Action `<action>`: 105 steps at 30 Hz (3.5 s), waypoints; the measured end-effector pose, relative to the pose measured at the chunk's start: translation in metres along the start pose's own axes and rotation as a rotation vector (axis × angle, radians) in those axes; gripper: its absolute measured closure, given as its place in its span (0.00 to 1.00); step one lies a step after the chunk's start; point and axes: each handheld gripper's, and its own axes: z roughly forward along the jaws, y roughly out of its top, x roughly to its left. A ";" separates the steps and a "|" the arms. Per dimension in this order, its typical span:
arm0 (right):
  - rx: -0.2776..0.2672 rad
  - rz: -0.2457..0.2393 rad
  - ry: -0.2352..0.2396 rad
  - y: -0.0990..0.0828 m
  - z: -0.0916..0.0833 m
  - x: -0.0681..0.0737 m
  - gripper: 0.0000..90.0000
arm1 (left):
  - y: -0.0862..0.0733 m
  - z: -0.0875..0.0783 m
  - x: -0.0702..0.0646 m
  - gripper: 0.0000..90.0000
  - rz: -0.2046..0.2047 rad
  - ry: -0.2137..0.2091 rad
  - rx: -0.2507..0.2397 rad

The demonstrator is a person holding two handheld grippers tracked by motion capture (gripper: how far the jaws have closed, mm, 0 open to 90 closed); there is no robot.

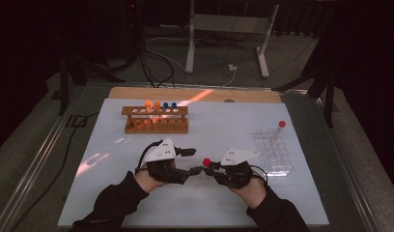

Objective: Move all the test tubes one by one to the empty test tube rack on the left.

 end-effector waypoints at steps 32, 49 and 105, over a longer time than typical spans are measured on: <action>-0.102 0.025 -0.029 0.000 -0.015 -0.003 0.53 | 0.009 0.001 0.015 0.80 0.034 0.064 0.034; -0.194 0.093 -0.020 0.002 -0.029 -0.010 0.00 | 0.022 -0.064 0.056 0.80 0.010 0.292 -0.035; -0.224 0.064 -0.058 -0.004 -0.030 -0.009 0.00 | -0.010 -0.090 0.193 0.80 -0.192 0.716 -0.092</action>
